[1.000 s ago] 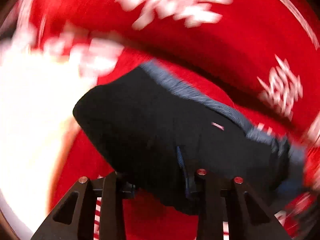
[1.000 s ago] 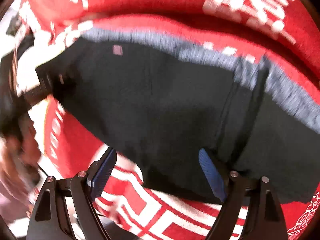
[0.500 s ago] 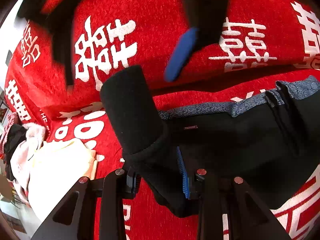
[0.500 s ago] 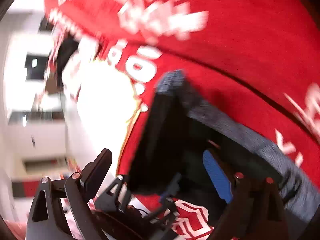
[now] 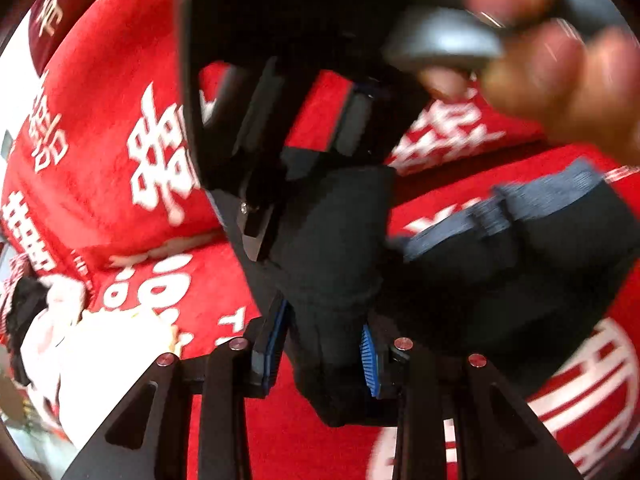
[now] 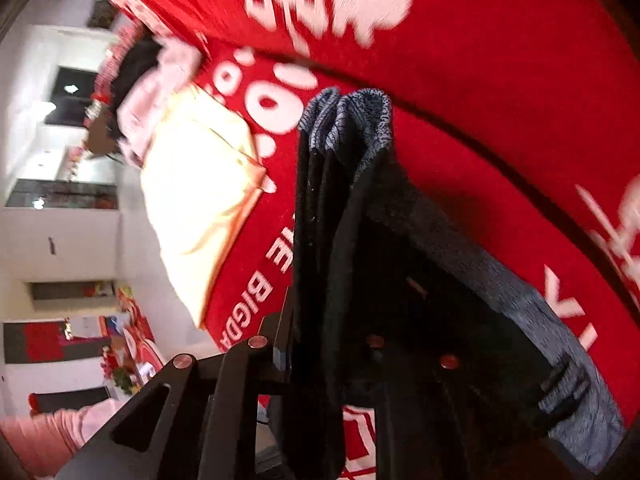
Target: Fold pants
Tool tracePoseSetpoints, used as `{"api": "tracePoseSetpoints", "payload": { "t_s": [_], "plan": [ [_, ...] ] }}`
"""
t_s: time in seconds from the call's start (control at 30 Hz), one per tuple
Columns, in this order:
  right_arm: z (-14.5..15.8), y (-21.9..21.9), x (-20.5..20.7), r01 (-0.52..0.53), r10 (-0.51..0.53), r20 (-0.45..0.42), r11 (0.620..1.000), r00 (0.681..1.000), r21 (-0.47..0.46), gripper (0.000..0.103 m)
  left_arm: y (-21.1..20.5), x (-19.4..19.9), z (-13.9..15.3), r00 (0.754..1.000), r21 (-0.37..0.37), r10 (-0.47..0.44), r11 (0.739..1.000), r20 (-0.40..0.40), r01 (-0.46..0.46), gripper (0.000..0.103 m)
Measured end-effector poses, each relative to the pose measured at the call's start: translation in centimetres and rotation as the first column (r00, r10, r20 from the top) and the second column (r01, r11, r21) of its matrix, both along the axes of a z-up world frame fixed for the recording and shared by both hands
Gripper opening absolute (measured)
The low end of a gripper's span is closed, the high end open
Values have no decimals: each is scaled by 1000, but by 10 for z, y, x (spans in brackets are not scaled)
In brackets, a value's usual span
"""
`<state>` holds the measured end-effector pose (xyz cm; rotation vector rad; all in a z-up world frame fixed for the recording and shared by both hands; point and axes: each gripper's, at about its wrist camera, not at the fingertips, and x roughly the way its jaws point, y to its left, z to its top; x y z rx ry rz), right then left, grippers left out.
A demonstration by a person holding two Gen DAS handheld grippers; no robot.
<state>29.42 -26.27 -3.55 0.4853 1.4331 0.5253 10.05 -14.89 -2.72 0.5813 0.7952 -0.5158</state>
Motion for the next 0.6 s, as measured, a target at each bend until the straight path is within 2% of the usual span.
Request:
{"api": "tracePoseSetpoints", "payload": {
  "t_s": [0.13, 0.3, 0.4, 0.6],
  "plan": [
    [26, -65, -49, 134, -139, 57, 987, 989, 90, 17, -38, -27, 26, 996, -41, -89, 995, -4, 89, 34],
    [49, -144, -124, 287, -301, 114, 950, 947, 122, 17, -96, -71, 46, 973, -62, -229, 972, -14, 228, 34],
    [48, -185, -164, 363, -380, 114, 920, 918, 146, 17, -133, -100, 45, 951, -46, -307, 951, -23, 306, 34],
    [13, -258, -237, 498, -513, 58, 850, 856, 171, 17, -196, -154, 16, 903, 30, -426, 903, -64, 428, 34]
  ]
}}
